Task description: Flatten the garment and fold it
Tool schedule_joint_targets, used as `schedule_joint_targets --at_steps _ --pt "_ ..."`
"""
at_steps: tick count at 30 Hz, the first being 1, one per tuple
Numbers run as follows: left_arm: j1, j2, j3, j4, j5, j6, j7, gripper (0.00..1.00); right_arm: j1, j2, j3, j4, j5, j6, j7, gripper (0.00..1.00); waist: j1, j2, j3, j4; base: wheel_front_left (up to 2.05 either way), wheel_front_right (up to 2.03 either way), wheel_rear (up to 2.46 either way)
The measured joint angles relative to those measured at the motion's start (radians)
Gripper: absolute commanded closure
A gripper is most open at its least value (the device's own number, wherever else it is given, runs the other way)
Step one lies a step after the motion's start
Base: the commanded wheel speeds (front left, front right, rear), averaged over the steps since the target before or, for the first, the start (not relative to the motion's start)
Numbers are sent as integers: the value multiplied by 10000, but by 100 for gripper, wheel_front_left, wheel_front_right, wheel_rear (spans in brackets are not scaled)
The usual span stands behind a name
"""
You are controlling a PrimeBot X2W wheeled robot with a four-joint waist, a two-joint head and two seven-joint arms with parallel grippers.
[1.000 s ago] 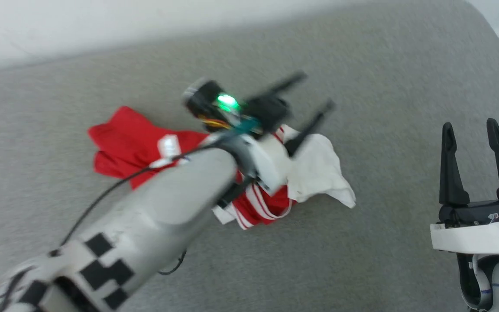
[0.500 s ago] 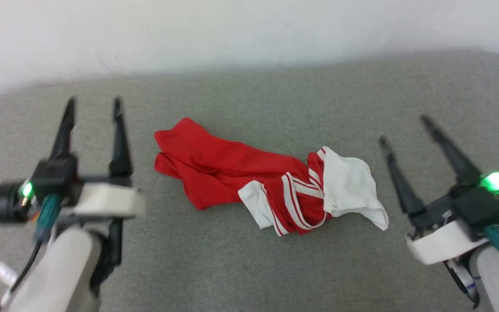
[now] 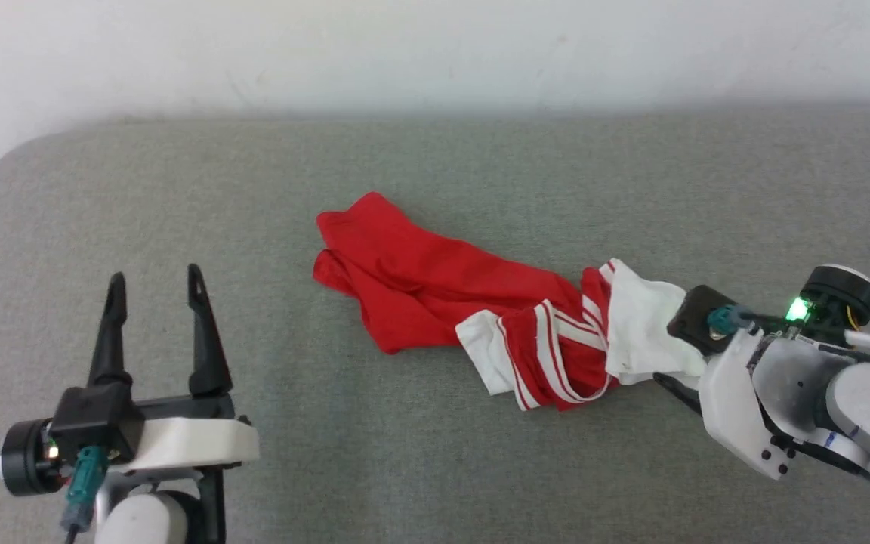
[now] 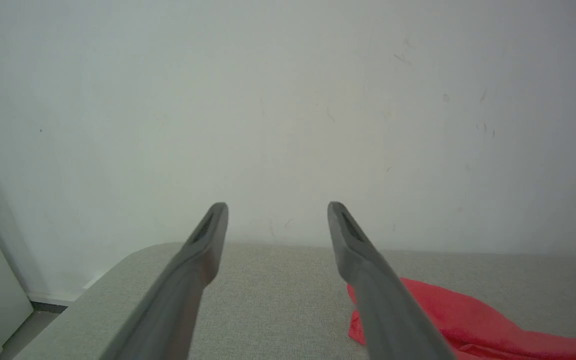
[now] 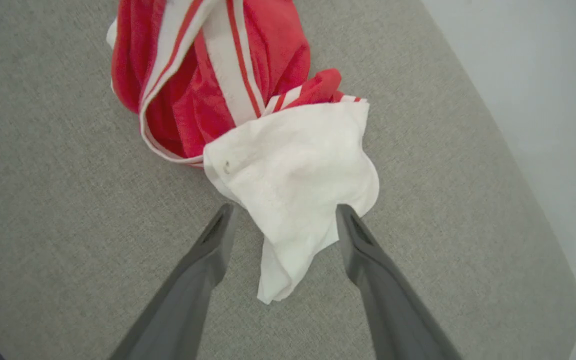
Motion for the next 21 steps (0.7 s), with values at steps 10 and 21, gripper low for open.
schedule_joint_targets --at_steps 10,21 --pt "-176 -1099 644 142 780 -1093 0 0 -1700 222 2537 1524 1317 0 1068 0 0 0 657 614 0 0 0" --pt "-231 -1682 1444 568 1246 -1850 0 0 -1607 291 2669 1432 1659 -36 -77 100 1 0 750 735 0 0 0"
